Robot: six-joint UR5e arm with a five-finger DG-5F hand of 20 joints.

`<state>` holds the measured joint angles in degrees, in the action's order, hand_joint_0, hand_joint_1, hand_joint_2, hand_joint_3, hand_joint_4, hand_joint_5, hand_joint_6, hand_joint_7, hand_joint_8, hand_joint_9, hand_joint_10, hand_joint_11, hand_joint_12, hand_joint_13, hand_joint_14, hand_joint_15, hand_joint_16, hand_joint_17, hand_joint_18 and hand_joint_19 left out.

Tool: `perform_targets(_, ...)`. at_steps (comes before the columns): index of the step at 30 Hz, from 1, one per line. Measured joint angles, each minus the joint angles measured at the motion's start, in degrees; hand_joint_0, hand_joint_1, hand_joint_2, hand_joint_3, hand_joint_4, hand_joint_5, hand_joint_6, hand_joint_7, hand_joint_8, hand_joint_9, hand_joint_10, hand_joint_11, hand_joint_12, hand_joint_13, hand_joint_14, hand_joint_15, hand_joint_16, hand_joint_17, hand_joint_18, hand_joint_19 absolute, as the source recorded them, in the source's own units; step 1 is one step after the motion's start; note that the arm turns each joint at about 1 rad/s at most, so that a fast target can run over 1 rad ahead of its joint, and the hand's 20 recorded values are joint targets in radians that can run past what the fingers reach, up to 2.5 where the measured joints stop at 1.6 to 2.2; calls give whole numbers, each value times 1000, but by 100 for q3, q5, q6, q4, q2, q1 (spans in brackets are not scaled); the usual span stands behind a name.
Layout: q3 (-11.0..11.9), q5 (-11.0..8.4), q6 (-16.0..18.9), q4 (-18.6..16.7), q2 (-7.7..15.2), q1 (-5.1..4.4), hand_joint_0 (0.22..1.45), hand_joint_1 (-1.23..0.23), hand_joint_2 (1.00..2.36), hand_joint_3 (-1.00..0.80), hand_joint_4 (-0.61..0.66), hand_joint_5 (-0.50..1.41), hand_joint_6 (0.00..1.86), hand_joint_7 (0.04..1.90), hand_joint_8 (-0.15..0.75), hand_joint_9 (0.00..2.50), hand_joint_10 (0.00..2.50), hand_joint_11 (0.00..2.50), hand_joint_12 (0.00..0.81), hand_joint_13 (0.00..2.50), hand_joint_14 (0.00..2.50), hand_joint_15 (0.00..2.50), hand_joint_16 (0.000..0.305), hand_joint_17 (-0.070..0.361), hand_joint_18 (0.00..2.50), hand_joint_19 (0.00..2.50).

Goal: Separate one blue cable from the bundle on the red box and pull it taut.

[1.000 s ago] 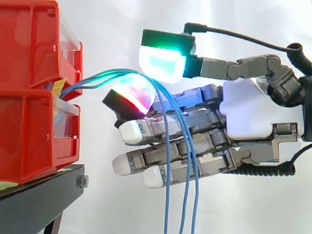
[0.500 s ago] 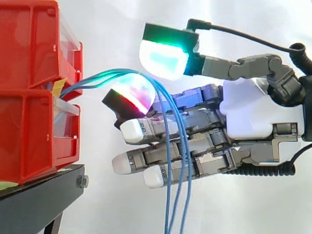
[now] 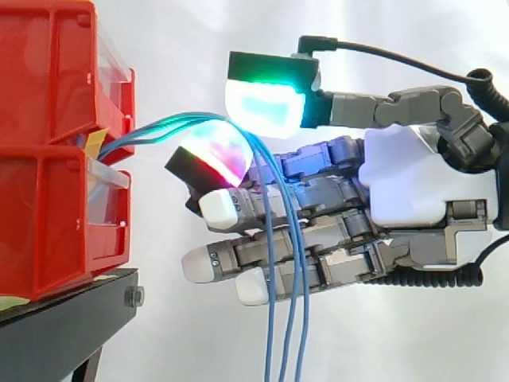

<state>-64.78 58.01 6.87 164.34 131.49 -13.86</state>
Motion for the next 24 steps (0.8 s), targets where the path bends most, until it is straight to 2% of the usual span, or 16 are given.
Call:
perform_targets(6, 0, 0, -2, -22, 0, -1, 730, -819, 1020, -135, 213, -91, 503, 1236, 311, 834, 10, 390, 359, 508, 5, 169, 47, 105, 537, 417)
perform_targets(11, 0, 0, 4, -24, 0, -3, 606, -804, 1005, -425, 225, -102, 503, 1213, 308, 782, 10, 375, 361, 485, 6, 178, 48, 107, 529, 415)
perform_targets(13, 0, 0, 6, -25, 0, -3, 563, -747, 1001, -500, 234, -103, 503, 1197, 310, 765, 10, 369, 365, 479, 6, 182, 49, 110, 516, 421)
perform_targets(16, 0, 0, 7, -25, 0, -4, 534, -563, 1000, -500, 251, -99, 503, 1196, 327, 801, 9, 363, 376, 505, 6, 180, 50, 113, 538, 427)
perform_targets(20, 0, 0, 9, -24, 0, -4, 571, -373, 1000, -500, 221, -89, 503, 1225, 337, 841, 10, 362, 371, 536, 6, 187, 49, 111, 542, 440)
perform_targets(24, 0, 0, 21, -18, 0, -3, 614, -446, 1005, -431, 218, -88, 503, 1225, 335, 853, 12, 360, 368, 544, 6, 187, 48, 109, 543, 443)
